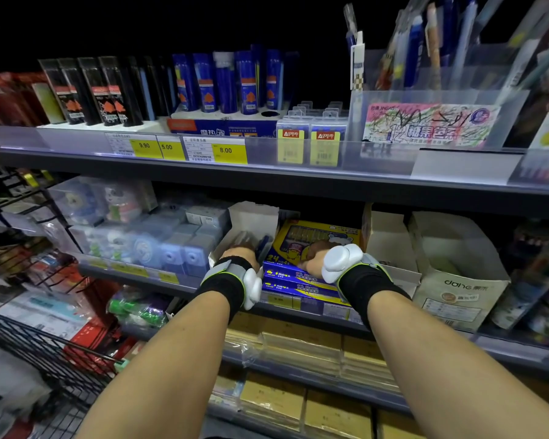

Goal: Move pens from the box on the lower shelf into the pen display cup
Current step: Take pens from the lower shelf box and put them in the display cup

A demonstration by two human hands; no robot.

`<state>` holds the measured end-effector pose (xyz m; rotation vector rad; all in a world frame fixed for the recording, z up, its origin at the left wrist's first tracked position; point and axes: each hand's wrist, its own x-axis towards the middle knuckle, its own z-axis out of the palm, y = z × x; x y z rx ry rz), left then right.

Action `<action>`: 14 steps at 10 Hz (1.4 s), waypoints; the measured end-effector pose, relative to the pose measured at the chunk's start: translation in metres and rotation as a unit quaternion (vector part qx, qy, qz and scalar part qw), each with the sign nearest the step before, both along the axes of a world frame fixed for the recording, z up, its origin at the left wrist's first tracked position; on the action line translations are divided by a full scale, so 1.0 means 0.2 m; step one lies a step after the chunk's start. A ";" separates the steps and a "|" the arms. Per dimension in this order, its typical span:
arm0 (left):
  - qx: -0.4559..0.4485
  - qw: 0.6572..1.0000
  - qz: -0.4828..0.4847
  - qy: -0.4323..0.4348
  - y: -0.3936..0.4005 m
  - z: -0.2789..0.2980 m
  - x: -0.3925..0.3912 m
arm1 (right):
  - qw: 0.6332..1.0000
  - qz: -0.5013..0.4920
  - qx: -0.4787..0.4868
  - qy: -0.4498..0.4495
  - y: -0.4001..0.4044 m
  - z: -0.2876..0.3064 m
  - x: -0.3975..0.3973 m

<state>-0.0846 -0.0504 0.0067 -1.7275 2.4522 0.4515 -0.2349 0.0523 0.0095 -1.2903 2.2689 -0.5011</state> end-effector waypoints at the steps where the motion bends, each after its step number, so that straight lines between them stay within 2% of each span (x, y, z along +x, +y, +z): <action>1: -0.001 0.998 0.020 0.058 0.01 -0.02 0.02 | 1.000 -0.001 -0.008 -0.001 0.00 -0.01 0.00; 5: -0.011 0.995 0.038 0.092 0.02 -0.05 0.04 | 1.000 -0.011 0.016 0.019 0.00 0.00 0.02; 6: -0.014 0.993 0.041 0.107 0.03 -0.05 0.04 | 0.991 0.014 0.109 0.073 -0.06 -0.11 -0.04; 8: -0.034 0.988 0.054 0.143 0.06 -0.08 0.07 | 0.990 0.017 0.101 0.100 -0.03 -0.03 0.01; 9: -0.076 0.978 0.075 0.181 0.09 -0.09 0.08 | 0.980 0.030 0.150 0.124 -0.05 -0.10 -0.04; 10: -0.108 0.953 0.104 0.263 0.10 -0.10 0.10 | 0.983 0.030 0.144 0.111 -0.05 -0.11 -0.04; 11: -0.109 0.922 0.089 0.360 0.12 -0.09 0.13 | 0.987 0.035 0.105 0.120 -0.03 -0.07 -0.01; 12: -0.122 0.907 0.027 0.402 0.15 -0.08 0.16 | 0.991 0.029 0.063 0.112 -0.02 -0.06 0.00; 14: -0.162 0.906 -0.055 0.387 0.21 0.01 0.23 | 0.990 0.028 0.049 0.131 0.08 -0.01 0.07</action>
